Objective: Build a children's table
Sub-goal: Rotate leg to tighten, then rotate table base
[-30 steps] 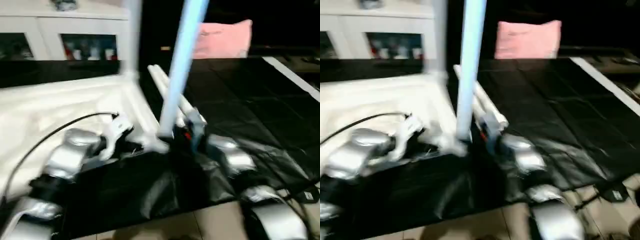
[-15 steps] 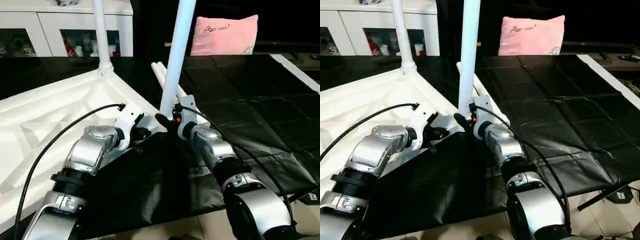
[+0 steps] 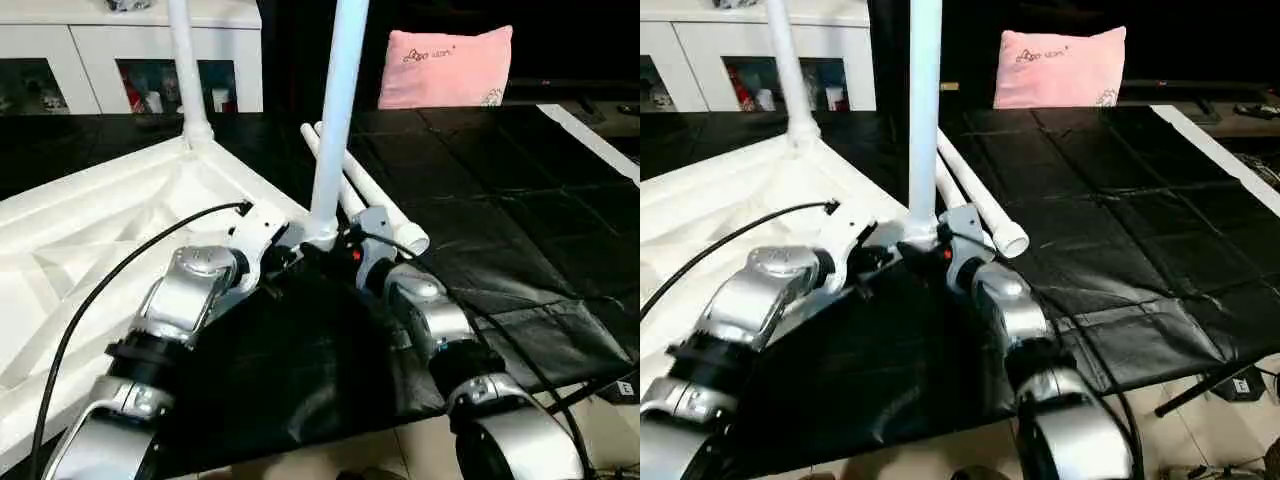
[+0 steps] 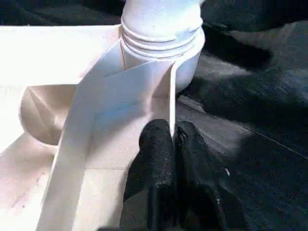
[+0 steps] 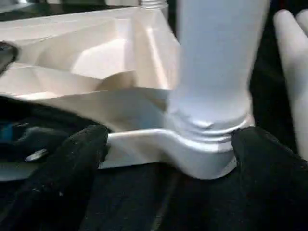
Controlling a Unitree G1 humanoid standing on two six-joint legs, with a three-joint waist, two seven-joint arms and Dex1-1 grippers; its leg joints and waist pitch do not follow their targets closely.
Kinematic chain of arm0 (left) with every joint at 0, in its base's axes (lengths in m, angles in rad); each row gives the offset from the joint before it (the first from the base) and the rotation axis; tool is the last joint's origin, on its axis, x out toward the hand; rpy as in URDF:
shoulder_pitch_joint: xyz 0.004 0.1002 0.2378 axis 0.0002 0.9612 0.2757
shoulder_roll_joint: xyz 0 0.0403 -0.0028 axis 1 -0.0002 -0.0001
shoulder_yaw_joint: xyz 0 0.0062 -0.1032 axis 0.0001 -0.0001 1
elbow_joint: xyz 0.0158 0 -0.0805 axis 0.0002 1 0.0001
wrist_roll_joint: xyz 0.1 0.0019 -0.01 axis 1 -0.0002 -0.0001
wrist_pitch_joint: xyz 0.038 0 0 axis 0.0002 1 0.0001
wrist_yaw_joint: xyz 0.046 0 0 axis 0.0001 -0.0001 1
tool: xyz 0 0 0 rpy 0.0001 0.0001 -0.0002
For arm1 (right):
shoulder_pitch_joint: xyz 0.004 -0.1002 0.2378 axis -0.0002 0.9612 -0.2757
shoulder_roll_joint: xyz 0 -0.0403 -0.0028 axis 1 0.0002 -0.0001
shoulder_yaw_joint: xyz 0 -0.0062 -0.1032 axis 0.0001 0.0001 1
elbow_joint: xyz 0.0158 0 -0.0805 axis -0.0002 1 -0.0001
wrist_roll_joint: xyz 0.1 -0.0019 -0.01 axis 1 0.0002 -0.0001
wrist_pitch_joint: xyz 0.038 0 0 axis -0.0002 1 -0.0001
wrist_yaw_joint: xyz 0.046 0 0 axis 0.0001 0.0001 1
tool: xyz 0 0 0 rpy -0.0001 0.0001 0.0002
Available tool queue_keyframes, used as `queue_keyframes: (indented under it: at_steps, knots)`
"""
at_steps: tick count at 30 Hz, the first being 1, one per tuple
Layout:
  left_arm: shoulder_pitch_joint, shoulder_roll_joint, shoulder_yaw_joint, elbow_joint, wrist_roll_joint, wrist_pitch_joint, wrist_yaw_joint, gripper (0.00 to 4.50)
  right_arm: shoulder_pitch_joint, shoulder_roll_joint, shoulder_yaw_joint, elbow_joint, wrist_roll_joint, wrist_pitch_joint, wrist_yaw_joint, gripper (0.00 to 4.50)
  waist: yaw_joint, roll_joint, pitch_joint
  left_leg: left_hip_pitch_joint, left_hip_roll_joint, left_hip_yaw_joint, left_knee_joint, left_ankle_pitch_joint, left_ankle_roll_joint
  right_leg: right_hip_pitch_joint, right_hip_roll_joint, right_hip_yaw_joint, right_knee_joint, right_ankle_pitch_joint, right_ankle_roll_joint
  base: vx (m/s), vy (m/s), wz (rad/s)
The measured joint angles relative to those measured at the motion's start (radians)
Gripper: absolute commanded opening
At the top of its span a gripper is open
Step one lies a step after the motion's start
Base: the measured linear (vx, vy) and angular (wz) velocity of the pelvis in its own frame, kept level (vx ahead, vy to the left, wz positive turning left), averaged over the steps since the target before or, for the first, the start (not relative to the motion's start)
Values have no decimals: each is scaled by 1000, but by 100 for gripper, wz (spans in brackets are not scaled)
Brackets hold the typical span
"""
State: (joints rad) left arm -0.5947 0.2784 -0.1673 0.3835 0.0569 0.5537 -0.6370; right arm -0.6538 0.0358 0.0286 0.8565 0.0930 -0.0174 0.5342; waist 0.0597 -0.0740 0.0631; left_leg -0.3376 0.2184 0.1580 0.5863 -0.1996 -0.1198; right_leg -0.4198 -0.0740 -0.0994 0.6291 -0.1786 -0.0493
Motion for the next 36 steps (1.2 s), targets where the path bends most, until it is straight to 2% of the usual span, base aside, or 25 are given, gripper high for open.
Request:
queue_keyframes:
  at_steps: [5,6,8,9,13,17,18,20,21,24,26,28,29,32,33,36]
  knots:
    - [-39,-42,15,110,8,-116,52,0,60,-18,1,-157,20,-15,23,441,11,-2,1,-3,0,0,0,0,0,-1,0,0,-3,0,1,0,0,0]
    - [-42,-53,34,121,-2,-127,56,44,76,-22,2,-194,23,-3,30,450,15,-2,1,-3,0,0,0,0,1,-1,0,0,-3,0,1,0,0,0]
    - [-48,-72,92,128,-55,-156,70,44,110,-37,10,-264,23,33,46,450,23,-6,2,-7,0,0,0,1,3,-4,0,0,-3,0,1,0,0,0]
    - [-60,-82,108,120,-72,-167,76,61,115,-42,11,-269,23,45,50,450,28,-9,2,-9,0,-1,1,3,6,-6,0,-1,-3,0,1,0,0,0]
    - [-123,-65,163,79,-124,-182,75,94,152,-44,32,-337,26,73,64,450,27,-14,1,-11,0,0,1,3,6,-9,0,-1,-1,0,1,0,0,0]
    - [-116,23,212,72,-138,-171,72,128,188,-59,40,-400,48,115,87,450,25,-18,0,-10,2,0,1,3,5,-10,1,-1,0,0,1,0,0,0]
    - [-110,53,212,72,-131,-167,70,128,191,-59,48,-404,49,125,93,450,24,-20,0,-10,2,0,1,3,5,-10,1,-1,0,0,1,0,0,0]
    - [-97,111,220,70,-111,-158,63,156,194,-58,66,-414,50,141,112,450,25,-23,0,-11,2,0,1,1,0,-10,1,-1,0,1,1,0,0,0]
    - [-82,152,220,64,-101,-153,56,127,195,-58,82,-417,50,149,123,450,23,-25,-1,-10,2,0,1,1,0,-10,1,-1,0,1,1,0,0,0]
    - [-27,327,212,57,-18,-140,50,103,190,-60,118,-396,20,179,132,450,13,-38,0,-11,5,0,1,1,-1,-11,4,-1,0,1,1,0,0,0]
    - [3,416,207,66,46,-140,51,111,188,-63,126,-361,6,191,132,450,18,-45,-1,-11,5,-1,1,1,-2,-13,5,-1,0,1,1,0,0,0]
    - [29,466,191,74,89,-140,55,100,170,-54,140,-330,-12,204,129,450,27,-48,-1,-10,5,-1,2,1,-2,-14,5,-1,0,1,1,0,0,0]
    - [50,509,165,90,120,-139,57,73,145,-43,159,-302,-25,213,126,450,24,-49,-1,-11,5,0,3,1,-2,-14,5,0,1,1,0,0,0,0]
    - [78,560,143,99,158,-137,63,76,109,-31,180,-255,-40,220,113,450,29,-53,-3,-9,5,0,3,1,-3,-12,5,0,2,2,0,0,0,0]
    - [84,570,138,100,166,-137,63,44,100,-29,180,-241,-48,222,104,450,30,-53,-3,-10,5,0,3,2,-4,-12,5,0,2,2,-1,0,0,0]
    - [93,587,128,92,179,-127,54,30,76,-16,180,-172,-61,221,80,450,27,-53,-2,-6,5,-1,3,3,-5,-7,5,0,2,3,-2,0,0,0]
